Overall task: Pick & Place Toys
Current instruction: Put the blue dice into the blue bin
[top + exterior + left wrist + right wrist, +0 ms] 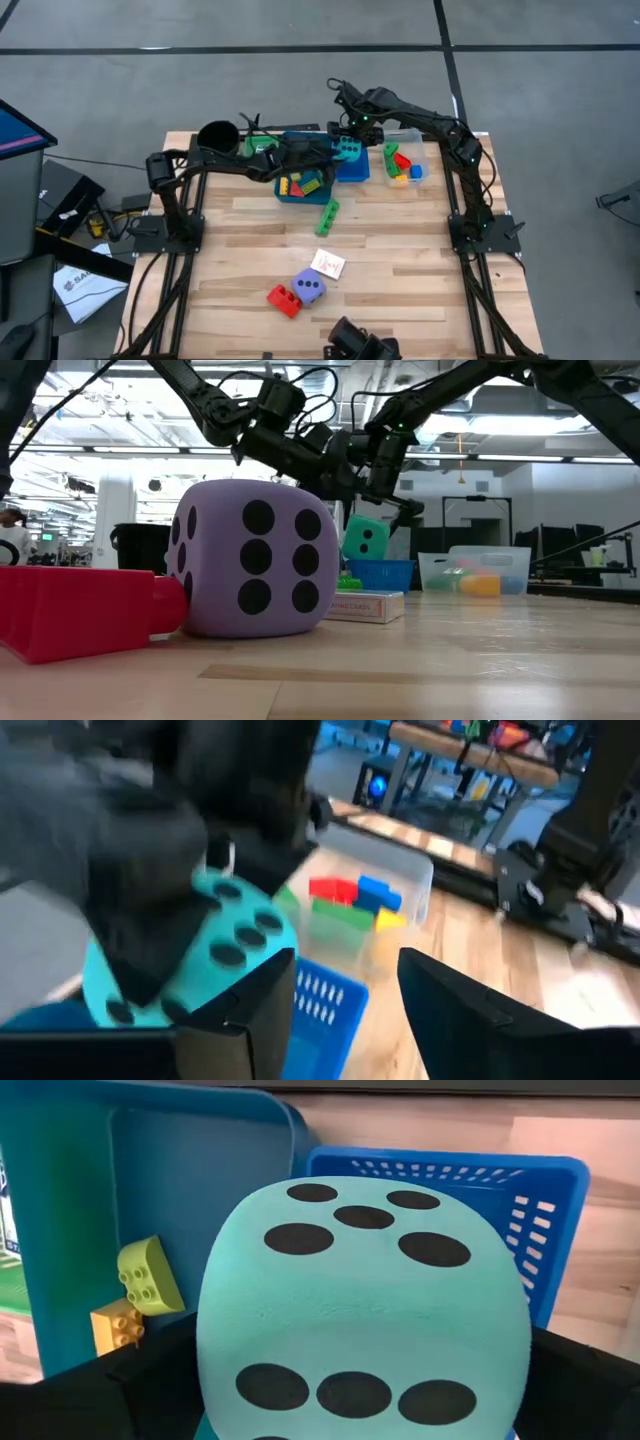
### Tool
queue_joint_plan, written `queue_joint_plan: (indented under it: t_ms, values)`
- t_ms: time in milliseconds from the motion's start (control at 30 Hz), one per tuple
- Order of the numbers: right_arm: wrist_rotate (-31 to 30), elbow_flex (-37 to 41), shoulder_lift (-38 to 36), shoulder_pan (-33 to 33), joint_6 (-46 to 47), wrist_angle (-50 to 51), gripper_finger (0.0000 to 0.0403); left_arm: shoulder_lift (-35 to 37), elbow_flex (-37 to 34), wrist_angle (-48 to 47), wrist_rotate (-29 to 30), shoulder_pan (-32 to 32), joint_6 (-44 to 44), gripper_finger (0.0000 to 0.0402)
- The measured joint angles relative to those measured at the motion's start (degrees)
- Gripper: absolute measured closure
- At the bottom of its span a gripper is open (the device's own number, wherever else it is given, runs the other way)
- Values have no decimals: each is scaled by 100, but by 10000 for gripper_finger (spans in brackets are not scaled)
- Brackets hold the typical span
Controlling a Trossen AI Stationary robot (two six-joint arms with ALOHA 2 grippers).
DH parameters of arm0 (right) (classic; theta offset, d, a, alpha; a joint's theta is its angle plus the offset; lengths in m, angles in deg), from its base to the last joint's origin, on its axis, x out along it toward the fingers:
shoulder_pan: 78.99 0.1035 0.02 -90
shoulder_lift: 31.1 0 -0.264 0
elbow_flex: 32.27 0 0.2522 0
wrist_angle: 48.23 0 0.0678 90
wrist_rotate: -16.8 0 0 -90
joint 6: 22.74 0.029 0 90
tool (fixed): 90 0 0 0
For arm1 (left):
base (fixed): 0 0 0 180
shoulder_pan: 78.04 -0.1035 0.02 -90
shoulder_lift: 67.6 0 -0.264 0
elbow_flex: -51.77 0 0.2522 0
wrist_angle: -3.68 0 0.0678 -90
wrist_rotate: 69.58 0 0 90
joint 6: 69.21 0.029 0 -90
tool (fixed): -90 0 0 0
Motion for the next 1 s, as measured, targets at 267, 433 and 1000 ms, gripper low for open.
queue_joint_plan:
  t_ms: [267, 433, 1000]
  values:
    - [-50, 0, 0, 13, -2, 99, 3, -1, 254, -39, 196, 28, 579, 260]
    - [-24, 0, 0, 9, -37, 116, 3, -1, 252, -248, 208, 28, 600, 289]
    - [27, 0, 0, -48, -260, 286, 3, -1, 252, -693, 204, 22, 1193, 397]
